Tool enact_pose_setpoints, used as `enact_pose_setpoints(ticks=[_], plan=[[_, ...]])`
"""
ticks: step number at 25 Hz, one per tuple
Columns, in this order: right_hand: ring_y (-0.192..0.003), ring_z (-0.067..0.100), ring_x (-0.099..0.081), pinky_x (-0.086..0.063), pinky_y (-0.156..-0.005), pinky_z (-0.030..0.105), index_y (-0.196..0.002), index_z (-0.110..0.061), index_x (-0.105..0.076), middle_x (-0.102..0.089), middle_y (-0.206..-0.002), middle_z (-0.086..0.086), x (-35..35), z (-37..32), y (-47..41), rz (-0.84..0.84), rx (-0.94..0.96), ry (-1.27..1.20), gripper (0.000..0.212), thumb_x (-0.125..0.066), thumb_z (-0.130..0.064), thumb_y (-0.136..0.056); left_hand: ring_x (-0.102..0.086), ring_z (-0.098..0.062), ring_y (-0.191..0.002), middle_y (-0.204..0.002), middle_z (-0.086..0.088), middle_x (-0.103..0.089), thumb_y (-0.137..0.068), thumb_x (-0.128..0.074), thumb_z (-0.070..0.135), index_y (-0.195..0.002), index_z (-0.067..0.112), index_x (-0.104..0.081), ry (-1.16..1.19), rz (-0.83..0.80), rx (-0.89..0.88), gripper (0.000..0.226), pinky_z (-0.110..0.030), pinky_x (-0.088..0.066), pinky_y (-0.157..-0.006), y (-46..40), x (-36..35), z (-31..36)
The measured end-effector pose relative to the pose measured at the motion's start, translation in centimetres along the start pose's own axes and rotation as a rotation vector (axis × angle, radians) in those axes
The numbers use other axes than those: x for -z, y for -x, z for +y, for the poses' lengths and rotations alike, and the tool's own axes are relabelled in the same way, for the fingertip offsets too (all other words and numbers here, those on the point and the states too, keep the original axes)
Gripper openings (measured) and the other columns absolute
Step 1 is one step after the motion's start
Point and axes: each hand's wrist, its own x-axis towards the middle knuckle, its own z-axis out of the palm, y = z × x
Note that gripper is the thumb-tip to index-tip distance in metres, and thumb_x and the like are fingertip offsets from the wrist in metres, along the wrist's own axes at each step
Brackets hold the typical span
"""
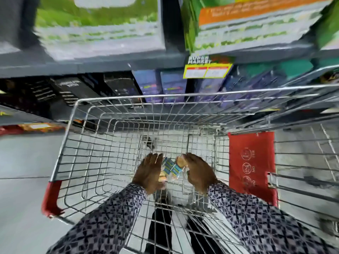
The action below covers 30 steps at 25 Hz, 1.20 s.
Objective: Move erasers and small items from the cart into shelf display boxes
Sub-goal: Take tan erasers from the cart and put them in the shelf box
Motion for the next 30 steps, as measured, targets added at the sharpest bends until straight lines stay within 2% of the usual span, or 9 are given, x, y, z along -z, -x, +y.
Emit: enact_pose_setpoints(ticks=[3,8,10,13,17,20,24,28,30], plan=[[-0.128,0.03,-0.056,-0.049,-0.105,0.037,-0.151,-0.012,-0.047,-0.056,-0.146,0.009,-2.1,0.7,-1.5,0.004,-0.05,-0.027,0.068,-0.072,-0.011,-0.087,-0.034,-0.044,-0.149,-0.162,-0.024,-0.032,-0.077,-0.077,0.067,-0.165,0.003,-0.009,-0.091,0.029,0.038,0.129,-0.051,-0.03,-0.126,-1.4,-2.4,-0.3],[-0.117,0.031,-0.059,-0.053,-0.094,0.041,-0.131,-0.015,-0.063,-0.062,-0.128,0.009,-2.3,0.4,-4.5,0.078,-0.014,0.004,0.031,-0.061,-0.02,-0.1,-0.048,-0.043,-0.135,-0.151,-0.02,-0.05,-0.069,-0.085,0.04,-0.155,0.004,-0.038,-0.134,0.122,0.019,0.104,-0.051,-0.05,-0.109,-2.6,-2.3,-2.4],[-0.125,0.034,-0.055,-0.05,-0.1,0.042,-0.14,-0.01,-0.056,-0.057,-0.139,0.013,-1.2,0.5,-6.1,0.122,0.002,0.062,0.043,-0.062,-0.014,-0.098,-0.053,-0.039,-0.127,-0.144,-0.018,-0.055,-0.063,-0.091,0.033,-0.148,0.005,-0.043,-0.132,0.207,0.042,0.101,-0.049,-0.056,-0.101,-3.2,-1.0,-3.7],[-0.129,0.035,-0.053,-0.051,-0.102,0.045,-0.148,-0.008,-0.049,-0.053,-0.146,0.016,-0.5,0.3,-6.2,0.173,-0.033,0.077,0.064,-0.065,-0.006,-0.086,-0.046,-0.042,-0.14,-0.155,-0.02,-0.047,-0.079,-0.085,0.041,-0.156,0.001,-0.034,-0.155,0.246,0.121,0.101,-0.049,-0.046,-0.114,-3.7,0.4,-5.0],[-0.132,0.028,-0.046,-0.046,-0.104,0.05,-0.155,-0.015,-0.031,-0.046,-0.148,0.01,-3.8,-1.3,-2.6,0.125,-0.173,-0.056,0.093,-0.072,-0.048,-0.078,-0.022,-0.042,-0.159,-0.173,-0.019,-0.024,-0.09,-0.078,0.03,-0.165,0.003,-0.02,-0.098,0.187,0.131,0.099,-0.049,-0.028,-0.128,-4.2,-0.2,-4.9],[-0.124,0.028,-0.049,-0.046,-0.101,0.049,-0.149,-0.014,-0.033,-0.05,-0.136,0.008,-6.4,-2.8,-1.8,0.162,-0.208,0.015,0.108,-0.079,-0.067,-0.066,-0.019,-0.039,-0.16,-0.173,-0.018,-0.022,-0.095,-0.071,0.018,-0.165,0.002,-0.016,-0.028,0.214,0.14,0.091,-0.046,-0.044,-0.12,-4.5,-0.4,-4.3],[-0.14,0.032,-0.041,-0.031,-0.122,0.047,-0.158,-0.001,-0.023,-0.044,-0.151,0.015,-7.3,-4.0,-2.4,0.157,-0.249,0.122,0.094,-0.073,-0.036,-0.086,-0.011,-0.032,-0.163,-0.176,-0.009,-0.014,-0.094,-0.071,0.014,-0.167,0.009,-0.012,0.042,0.233,0.087,0.094,-0.039,-0.04,-0.121,-4.1,-0.5,-4.1],[-0.136,0.03,-0.042,-0.049,-0.109,0.04,-0.141,0.001,-0.047,-0.048,-0.141,0.015,-2.7,-4.7,-0.3,0.29,-0.079,-0.084,0.075,-0.064,0.011,-0.069,-0.041,-0.03,-0.149,-0.162,-0.009,-0.039,-0.087,-0.079,0.018,-0.159,0.009,-0.032,0.112,0.299,0.078,0.086,-0.041,-0.051,-0.114,-1.2,2.7,-2.8],[-0.137,0.032,-0.044,-0.051,-0.108,0.043,-0.141,0.001,-0.046,-0.046,-0.142,0.018,1.1,-5.5,1.5,0.376,0.033,-0.195,0.08,-0.06,0.019,-0.065,-0.061,-0.029,-0.128,-0.149,-0.008,-0.049,-0.084,-0.078,0.014,-0.151,0.013,-0.04,0.185,0.371,0.077,0.077,-0.036,-0.059,-0.1,1.5,6.1,-1.5]])
